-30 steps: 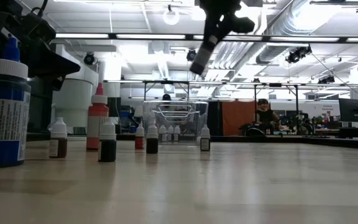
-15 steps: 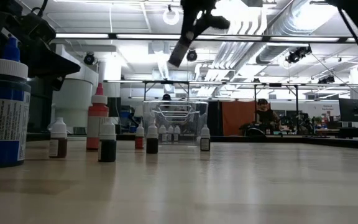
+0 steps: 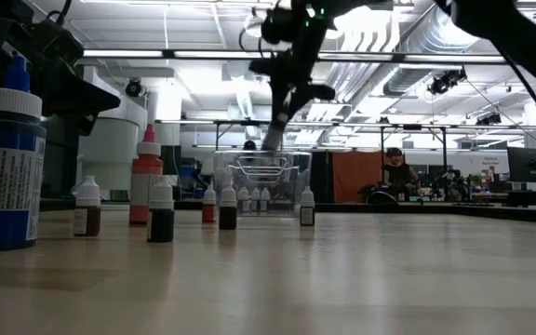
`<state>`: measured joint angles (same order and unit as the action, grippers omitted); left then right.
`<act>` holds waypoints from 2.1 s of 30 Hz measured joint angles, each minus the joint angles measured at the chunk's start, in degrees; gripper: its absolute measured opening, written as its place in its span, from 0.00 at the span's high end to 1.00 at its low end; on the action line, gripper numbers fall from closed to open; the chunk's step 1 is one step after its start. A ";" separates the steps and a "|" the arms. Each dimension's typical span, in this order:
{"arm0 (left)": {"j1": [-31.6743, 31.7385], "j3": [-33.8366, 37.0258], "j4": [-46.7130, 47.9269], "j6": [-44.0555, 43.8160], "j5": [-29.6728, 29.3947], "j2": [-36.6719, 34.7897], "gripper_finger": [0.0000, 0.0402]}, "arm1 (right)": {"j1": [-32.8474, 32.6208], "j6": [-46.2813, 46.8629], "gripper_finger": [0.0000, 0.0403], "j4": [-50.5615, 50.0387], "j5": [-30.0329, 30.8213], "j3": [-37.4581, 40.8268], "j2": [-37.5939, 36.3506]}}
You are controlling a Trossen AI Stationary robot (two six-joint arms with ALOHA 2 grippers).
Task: Pick & Place food coloring
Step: Put the large violet food coloring bottle into the container, then put the small green food coloring bottle into the container
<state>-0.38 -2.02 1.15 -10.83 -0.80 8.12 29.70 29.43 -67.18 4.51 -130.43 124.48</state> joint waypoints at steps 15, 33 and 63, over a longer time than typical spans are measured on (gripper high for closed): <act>0.00 0.00 -0.07 0.00 -0.02 0.00 1.00 | 4.69 -2.39 0.72 1.27 -2.90 0.04 6.53; 0.00 0.02 -0.07 0.00 0.02 -0.01 1.00 | 4.83 -6.47 0.72 -0.72 -1.58 0.02 9.67; 0.00 0.02 -0.11 0.00 0.13 0.00 1.00 | 4.89 -8.94 0.53 0.18 -1.77 0.02 11.72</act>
<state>-0.38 -2.00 1.04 -10.83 -0.67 8.12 34.59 20.49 -67.00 2.74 -130.41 136.20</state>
